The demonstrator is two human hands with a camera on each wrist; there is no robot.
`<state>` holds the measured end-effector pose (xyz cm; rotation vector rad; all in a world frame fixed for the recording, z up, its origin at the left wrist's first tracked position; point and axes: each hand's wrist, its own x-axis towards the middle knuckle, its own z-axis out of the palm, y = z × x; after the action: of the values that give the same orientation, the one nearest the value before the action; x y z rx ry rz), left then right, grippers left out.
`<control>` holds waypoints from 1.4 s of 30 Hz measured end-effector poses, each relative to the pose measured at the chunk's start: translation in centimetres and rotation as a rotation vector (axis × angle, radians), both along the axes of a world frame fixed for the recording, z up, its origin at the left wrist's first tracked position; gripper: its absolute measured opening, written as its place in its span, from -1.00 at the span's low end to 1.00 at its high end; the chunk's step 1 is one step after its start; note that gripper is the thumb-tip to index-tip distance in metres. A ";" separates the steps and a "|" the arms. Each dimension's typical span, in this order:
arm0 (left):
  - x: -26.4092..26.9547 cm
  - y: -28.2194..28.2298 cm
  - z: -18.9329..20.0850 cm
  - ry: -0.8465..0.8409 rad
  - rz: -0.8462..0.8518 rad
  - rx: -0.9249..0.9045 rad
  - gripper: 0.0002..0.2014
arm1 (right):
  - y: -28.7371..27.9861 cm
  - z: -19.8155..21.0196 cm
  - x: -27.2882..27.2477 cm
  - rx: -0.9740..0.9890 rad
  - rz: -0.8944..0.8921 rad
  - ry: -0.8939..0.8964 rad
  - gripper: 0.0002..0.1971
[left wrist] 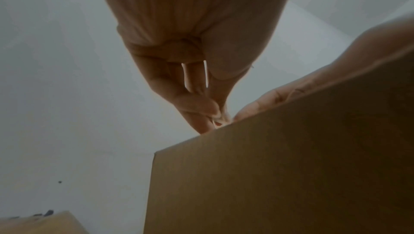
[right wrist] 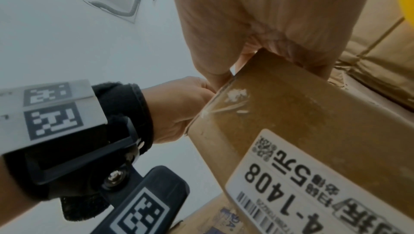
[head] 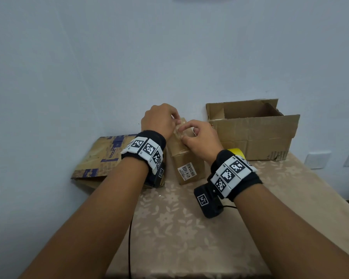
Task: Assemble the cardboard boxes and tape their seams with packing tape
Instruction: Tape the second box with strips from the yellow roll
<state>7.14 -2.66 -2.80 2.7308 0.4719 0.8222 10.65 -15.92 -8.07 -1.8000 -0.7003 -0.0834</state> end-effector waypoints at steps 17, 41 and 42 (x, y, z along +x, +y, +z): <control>0.2 1.3 0.1 -0.062 0.013 -0.118 -0.97 | -0.3 -0.3 0.2 -0.056 -0.011 -0.093 -0.84; 0.9 1.9 -1.2 -0.032 0.069 -0.202 -0.65 | -0.2 -0.4 -0.3 -0.162 -0.009 0.003 -0.64; 0.9 1.9 -1.1 -0.071 0.056 -0.253 -0.70 | -0.1 -0.5 -0.3 -0.164 -0.009 0.013 -0.61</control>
<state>8.04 -0.75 -3.85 2.4593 0.5957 0.8096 10.33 -16.01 -8.56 -1.9587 -0.7066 -0.0211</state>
